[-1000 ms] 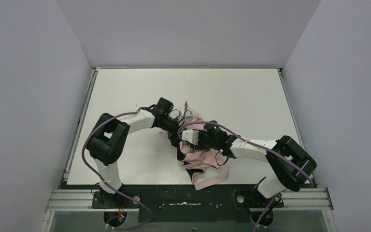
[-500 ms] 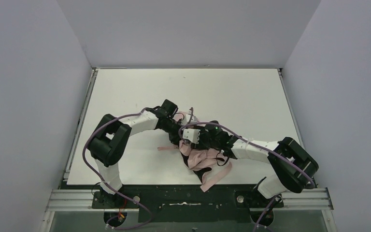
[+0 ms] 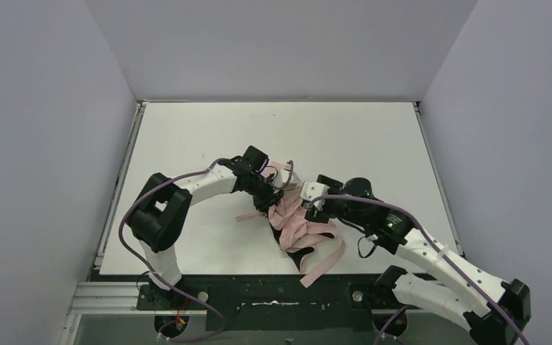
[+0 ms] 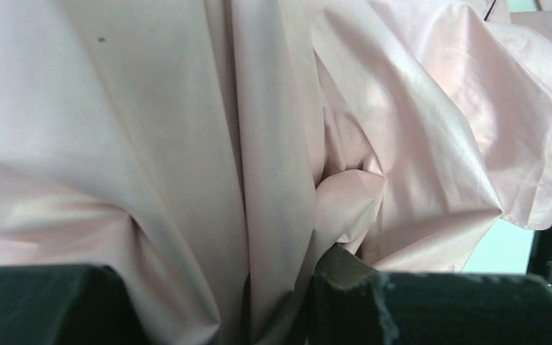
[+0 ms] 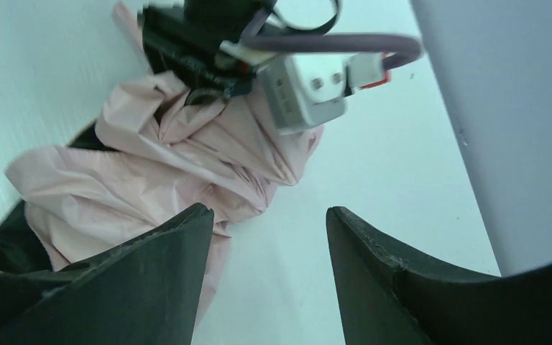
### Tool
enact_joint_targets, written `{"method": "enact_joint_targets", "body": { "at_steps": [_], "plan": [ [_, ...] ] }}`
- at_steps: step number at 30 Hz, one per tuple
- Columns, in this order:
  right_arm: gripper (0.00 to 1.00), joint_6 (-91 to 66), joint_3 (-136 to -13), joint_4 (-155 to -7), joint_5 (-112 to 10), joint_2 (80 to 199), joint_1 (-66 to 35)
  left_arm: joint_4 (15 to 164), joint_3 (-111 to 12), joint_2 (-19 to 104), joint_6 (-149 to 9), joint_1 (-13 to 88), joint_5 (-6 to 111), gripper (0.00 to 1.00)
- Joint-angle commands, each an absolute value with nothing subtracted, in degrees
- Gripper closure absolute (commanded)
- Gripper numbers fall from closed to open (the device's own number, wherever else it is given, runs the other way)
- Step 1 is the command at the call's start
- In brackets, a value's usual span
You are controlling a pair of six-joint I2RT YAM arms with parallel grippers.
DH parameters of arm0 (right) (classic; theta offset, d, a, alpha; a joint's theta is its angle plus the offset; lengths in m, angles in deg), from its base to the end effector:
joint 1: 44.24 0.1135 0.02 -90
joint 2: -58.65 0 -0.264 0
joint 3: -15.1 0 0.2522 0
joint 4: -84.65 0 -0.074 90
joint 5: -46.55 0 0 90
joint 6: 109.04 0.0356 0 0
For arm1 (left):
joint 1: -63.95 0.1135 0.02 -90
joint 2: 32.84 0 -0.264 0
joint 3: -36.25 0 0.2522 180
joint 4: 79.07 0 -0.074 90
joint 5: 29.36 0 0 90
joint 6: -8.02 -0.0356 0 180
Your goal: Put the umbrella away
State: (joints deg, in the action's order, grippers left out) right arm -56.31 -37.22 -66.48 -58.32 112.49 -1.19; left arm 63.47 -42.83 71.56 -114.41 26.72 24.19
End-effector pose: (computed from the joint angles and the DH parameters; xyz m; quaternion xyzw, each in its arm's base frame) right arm 0.1471 0.1499 0.2651 -0.6041 0.6161 0.1370 0.4866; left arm 0.2743 -0.2350 0.1701 0.5877 0.7157 -0.3131 0.2106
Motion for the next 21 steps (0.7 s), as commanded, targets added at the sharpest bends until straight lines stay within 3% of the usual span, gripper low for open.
{"method": "enact_joint_targets", "body": {
  "at_steps": [1,6,12,21],
  "plan": [
    [0.40,-43.46,-40.41,-63.62,-57.85,105.32,-1.61,63.70,-46.34,70.88,-116.77,27.26,27.40,1.00],
    [0.42,-21.52,-42.86,-58.29,-43.57,104.61,-1.69,63.29,-48.01,71.18,-118.43,27.45,29.43,1.00],
    [0.39,9.81,-49.29,-37.78,-23.54,113.24,-2.19,58.96,-51.83,72.63,-121.31,28.52,31.20,1.00],
    [0.32,26.31,-35.28,-41.60,-29.98,106.14,-2.66,59.11,-52.94,73.18,-119.39,30.93,29.01,1.00]
  ]
}}
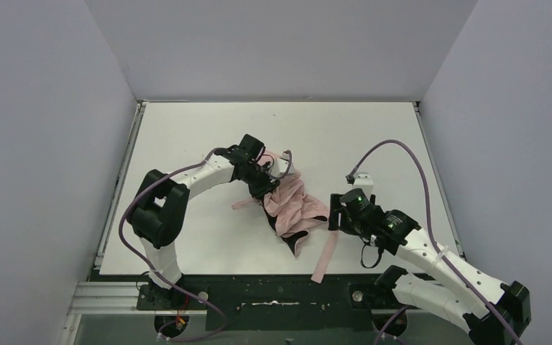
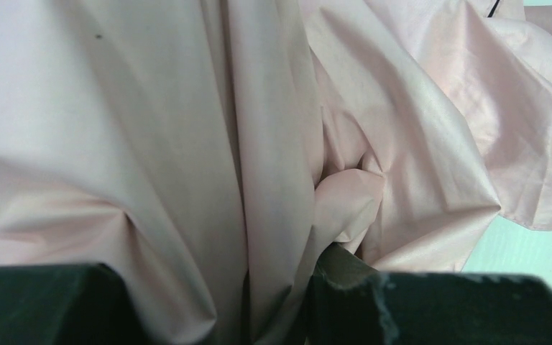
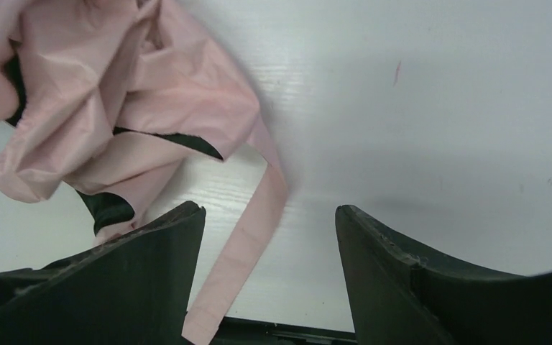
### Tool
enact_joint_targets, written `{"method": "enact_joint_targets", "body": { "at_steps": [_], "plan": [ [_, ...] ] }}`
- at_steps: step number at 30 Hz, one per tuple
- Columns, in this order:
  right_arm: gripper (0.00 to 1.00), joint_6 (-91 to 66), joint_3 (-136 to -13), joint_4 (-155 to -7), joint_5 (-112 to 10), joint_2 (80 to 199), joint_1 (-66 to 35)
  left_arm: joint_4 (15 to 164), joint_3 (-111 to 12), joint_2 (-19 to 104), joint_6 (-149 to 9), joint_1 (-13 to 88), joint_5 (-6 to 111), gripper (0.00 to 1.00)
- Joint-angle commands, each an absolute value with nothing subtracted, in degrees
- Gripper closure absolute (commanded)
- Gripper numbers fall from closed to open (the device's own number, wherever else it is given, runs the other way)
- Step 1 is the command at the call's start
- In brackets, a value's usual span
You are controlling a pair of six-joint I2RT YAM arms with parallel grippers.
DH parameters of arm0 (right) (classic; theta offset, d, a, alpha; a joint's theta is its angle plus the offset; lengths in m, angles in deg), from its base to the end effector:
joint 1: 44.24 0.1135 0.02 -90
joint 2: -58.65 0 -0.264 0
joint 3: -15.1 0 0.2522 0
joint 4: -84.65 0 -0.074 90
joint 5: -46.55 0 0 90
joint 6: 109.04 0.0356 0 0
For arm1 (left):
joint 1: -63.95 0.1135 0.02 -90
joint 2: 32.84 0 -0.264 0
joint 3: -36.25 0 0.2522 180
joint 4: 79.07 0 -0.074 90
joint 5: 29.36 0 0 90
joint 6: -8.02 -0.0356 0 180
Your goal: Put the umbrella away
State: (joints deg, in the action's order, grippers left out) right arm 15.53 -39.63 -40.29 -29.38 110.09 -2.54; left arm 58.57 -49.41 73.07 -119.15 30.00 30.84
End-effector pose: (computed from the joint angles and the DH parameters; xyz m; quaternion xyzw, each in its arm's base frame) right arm 0.1360 0.1095 0.2492 -0.0183 0.9384 0.1097 0.3271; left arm 0.3030 -0.2254 0.1870 0.5955 0.7284 -0.2433 0.2357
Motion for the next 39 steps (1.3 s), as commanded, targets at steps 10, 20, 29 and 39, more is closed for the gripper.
{"method": "enact_joint_targets", "body": {
  "at_steps": [10,20,29,39],
  "plan": [
    [0.34,22.05,-26.33,-59.96,-31.24,114.22,-4.88,57.46,-55.02,74.66,-119.57,31.08,28.57,1.00],
    [0.53,15.90,-26.08,-71.39,-35.71,126.51,-11.29,57.29,-55.55,75.40,-119.16,31.08,28.34,1.00],
    [1.00,16.55,-27.62,-61.97,-36.09,123.88,-11.54,58.95,-58.76,77.88,-112.77,31.17,36.94,1.00],
    [1.00,20.60,-42.31,-32.38,-33.70,125.27,-6.95,59.17,-63.23,81.26,-106.67,31.78,48.24,1.00]
  ]
}}
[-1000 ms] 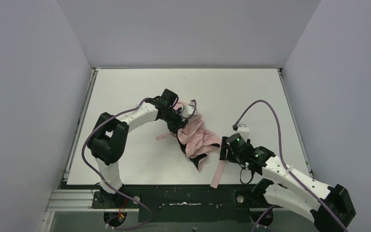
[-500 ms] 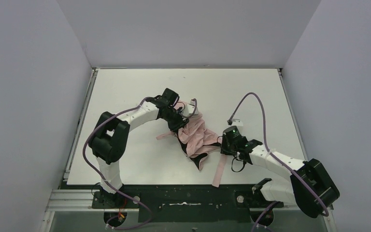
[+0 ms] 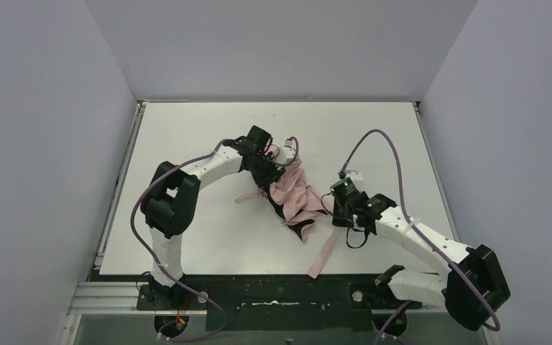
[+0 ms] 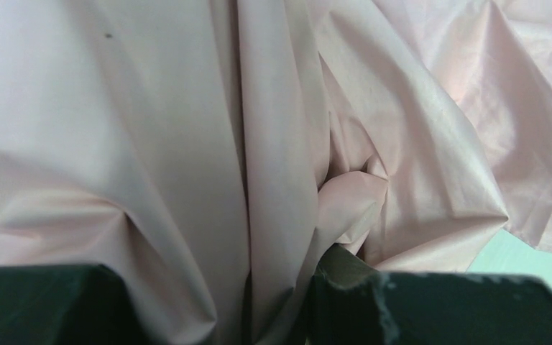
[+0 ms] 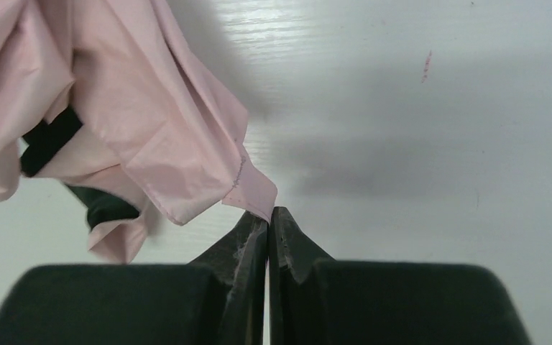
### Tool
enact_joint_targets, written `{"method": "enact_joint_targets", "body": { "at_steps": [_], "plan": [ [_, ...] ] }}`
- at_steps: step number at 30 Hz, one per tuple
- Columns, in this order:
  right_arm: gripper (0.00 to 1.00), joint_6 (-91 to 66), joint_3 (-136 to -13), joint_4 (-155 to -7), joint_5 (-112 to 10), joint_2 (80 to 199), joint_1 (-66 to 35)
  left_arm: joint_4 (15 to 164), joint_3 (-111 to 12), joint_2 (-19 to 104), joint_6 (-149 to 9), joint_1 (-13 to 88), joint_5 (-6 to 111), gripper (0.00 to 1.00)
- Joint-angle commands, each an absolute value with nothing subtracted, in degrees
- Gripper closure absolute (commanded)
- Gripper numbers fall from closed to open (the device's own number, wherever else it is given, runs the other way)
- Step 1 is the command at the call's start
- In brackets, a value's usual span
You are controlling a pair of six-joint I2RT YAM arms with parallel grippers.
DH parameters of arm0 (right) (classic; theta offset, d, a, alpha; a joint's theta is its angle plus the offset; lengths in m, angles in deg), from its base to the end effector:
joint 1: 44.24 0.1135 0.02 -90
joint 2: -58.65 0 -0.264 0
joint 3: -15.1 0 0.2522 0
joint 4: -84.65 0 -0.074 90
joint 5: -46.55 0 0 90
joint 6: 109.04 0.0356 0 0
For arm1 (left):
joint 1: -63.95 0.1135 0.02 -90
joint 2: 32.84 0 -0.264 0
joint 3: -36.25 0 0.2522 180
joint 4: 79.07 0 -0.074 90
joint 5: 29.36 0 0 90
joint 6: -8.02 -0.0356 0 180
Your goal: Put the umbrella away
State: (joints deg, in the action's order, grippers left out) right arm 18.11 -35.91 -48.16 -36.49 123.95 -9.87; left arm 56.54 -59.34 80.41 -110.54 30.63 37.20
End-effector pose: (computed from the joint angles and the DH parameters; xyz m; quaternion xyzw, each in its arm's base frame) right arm 0.1727 0.1129 0.1950 0.0384 0.9668 0.0959 0.2339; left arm 0.3386 -0.2395 0.1853 0.5306 0.7897 -0.2068 0.2281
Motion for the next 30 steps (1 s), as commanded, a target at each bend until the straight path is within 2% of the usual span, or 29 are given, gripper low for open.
{"method": "enact_joint_targets", "body": {
  "at_steps": [1,12,17,23,30],
  "plan": [
    [1.00,21.33,-43.79,-30.23,-33.08,126.02,-5.72,59.41,-63.78,81.63,-105.61,31.83,49.86,1.00],
    [1.00,28.95,-54.05,-10.35,-22.19,133.56,9.42,57.06,-68.57,84.07,-100.82,33.71,54.68,1.00],
    [1.00,31.18,-55.06,-7.44,-19.41,138.20,13.96,55.84,-71.03,85.13,-100.09,34.42,56.83,1.00],
    [1.00,30.57,-51.93,-16.78,-21.13,142.80,19.02,56.53,-69.72,84.76,-99.76,33.00,57.31,1.00],
    [1.00,19.75,-52.23,-33.50,-23.61,149.94,27.97,56.76,-68.40,85.11,-99.74,31.79,57.17,1.00]
  ]
}}
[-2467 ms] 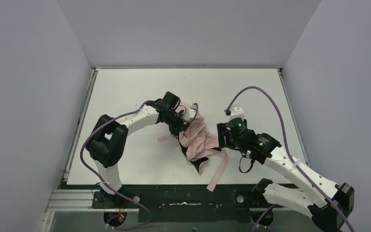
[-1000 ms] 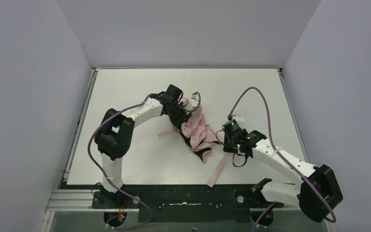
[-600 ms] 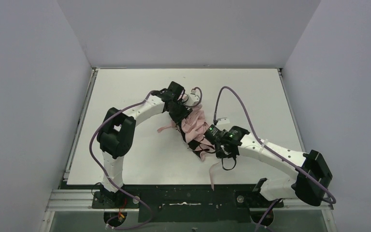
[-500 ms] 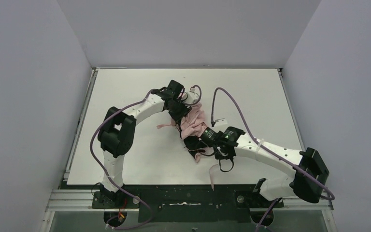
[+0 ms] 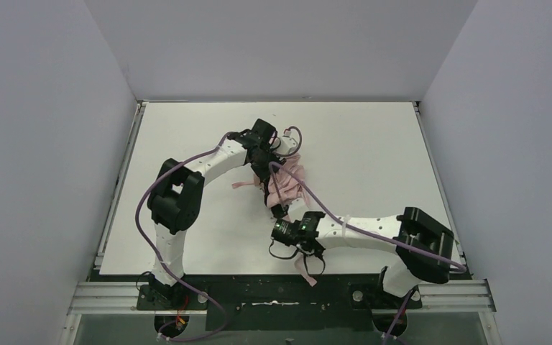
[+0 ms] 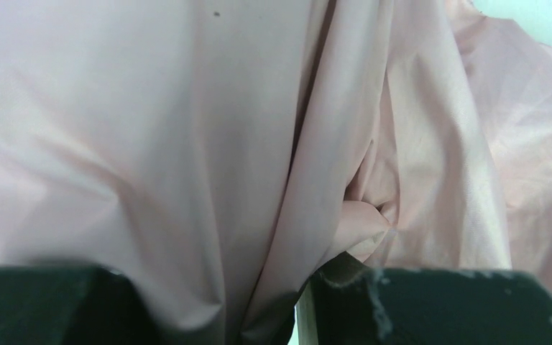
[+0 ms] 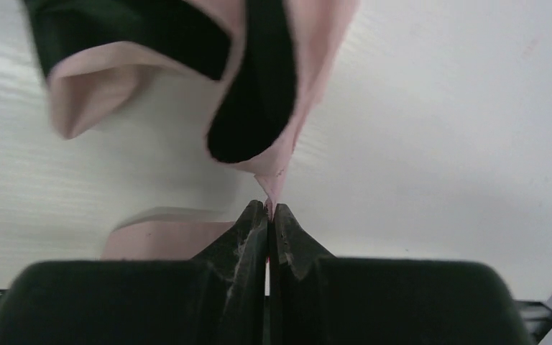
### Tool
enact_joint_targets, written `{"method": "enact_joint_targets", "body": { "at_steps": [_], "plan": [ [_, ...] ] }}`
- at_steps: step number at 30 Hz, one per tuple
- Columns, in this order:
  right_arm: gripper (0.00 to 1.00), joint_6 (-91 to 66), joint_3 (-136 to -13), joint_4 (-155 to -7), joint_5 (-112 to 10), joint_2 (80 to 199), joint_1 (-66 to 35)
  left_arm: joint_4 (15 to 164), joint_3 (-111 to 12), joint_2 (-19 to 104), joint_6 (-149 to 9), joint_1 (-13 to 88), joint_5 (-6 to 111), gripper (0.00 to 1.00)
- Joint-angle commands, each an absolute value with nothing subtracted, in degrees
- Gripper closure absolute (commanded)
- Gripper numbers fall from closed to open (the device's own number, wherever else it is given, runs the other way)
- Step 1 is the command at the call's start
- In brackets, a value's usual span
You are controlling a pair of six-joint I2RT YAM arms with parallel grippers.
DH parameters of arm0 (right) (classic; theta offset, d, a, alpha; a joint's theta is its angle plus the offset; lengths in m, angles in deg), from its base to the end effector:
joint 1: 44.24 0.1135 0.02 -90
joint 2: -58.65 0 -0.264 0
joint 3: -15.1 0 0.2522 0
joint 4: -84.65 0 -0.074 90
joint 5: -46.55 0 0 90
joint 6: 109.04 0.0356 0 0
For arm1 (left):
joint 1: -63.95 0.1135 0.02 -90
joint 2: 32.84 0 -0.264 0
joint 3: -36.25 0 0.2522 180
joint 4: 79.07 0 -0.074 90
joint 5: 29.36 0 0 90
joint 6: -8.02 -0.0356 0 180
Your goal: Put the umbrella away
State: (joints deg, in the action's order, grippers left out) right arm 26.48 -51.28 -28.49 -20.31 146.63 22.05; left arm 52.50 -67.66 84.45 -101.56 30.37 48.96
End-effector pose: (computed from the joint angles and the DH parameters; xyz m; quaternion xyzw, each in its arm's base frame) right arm 0.1126 0.2215 0.1778 -0.1739 0.9640 -0.1015 0.1735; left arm 0.3608 -0.2482 0.1938 0.4539 0.8518 -0.1275 0.2284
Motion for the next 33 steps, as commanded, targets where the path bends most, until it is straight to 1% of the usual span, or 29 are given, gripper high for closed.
{"method": "enact_joint_targets", "body": {
  "at_steps": [1,6,10,16,18,22,26,28,30,33],
  "plan": [
    [1.00,18.22,-53.56,-33.62,-23.23,151.67,29.95,56.81,-68.32,85.11,-99.74,31.78,57.17,1.00],
    [1.00,13.31,-59.49,-31.89,-23.98,162.03,35.87,57.00,-68.40,85.21,-99.80,31.78,57.01,1.00],
    [0.97,12.46,-62.24,-31.38,-23.75,165.98,38.90,57.19,-67.85,85.19,-100.70,31.78,55.64,1.00],
    [0.86,11.04,-63.63,-32.54,-24.27,166.50,39.54,58.47,-65.94,84.16,-102.09,31.70,53.03,1.00],
    [0.81,10.69,-63.77,-32.50,-24.04,166.45,39.83,58.85,-65.11,83.67,-102.83,31.70,52.05,1.00],
    [0.78,10.99,-63.14,-33.40,-23.61,164.60,40.21,59.52,-63.81,83.10,-103.93,31.73,49.92,1.00],
    [0.75,11.38,-62.03,-35.63,-22.85,159.87,40.09,59.61,-63.47,82.82,-104.60,31.69,48.59,1.00],
    [0.70,11.31,-61.00,-37.13,-22.35,156.66,39.69,59.51,-63.47,82.76,-105.19,31.69,48.00,1.00],
    [0.64,11.25,-59.55,-39.19,-22.08,152.71,38.99,59.40,-63.34,82.57,-105.56,31.69,47.39,1.00],
    [0.55,12.18,-56.78,-42.20,-21.06,144.82,37.42,59.31,-63.21,82.48,-105.89,31.70,46.76,1.00]
  ]
}}
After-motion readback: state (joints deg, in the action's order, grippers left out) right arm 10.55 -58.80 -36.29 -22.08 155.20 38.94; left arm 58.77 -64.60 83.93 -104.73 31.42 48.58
